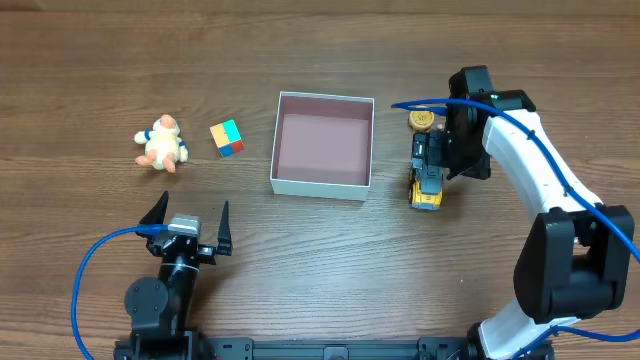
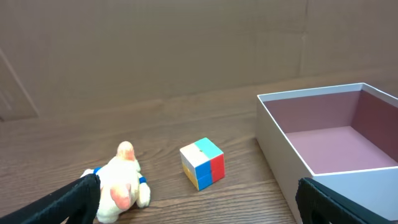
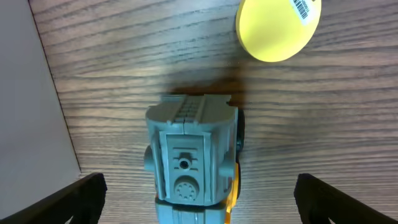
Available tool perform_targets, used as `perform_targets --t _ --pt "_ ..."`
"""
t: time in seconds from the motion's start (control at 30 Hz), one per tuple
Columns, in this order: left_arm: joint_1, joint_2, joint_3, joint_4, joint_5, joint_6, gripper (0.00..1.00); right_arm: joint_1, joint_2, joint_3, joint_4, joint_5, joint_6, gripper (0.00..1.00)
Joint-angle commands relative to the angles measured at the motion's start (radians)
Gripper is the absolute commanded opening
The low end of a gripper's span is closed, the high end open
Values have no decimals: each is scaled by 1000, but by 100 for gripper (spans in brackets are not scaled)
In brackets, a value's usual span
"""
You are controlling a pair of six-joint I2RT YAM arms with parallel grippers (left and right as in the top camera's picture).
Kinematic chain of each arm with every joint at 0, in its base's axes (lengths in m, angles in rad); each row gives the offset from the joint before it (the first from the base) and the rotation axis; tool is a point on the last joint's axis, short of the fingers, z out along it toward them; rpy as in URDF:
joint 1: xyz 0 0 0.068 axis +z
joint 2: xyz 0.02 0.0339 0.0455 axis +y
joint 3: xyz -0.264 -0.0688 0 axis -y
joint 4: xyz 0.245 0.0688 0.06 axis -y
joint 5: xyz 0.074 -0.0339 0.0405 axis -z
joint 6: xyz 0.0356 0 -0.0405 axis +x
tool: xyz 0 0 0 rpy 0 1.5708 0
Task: Pack container
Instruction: 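Close the right gripper on the toy truck and lift it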
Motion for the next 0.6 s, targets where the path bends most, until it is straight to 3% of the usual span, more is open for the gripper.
perform_targets --t 0.0,0.23,0.57 --pt "-2 -9 -3 1 -2 8 100 2 -2 1 15 14 0 100" --pt "-2 -9 -3 1 -2 8 100 81 38 1 37 77 27 100" --pt "-2 -9 -3 1 -2 8 100 85 42 -6 59 101 23 100"
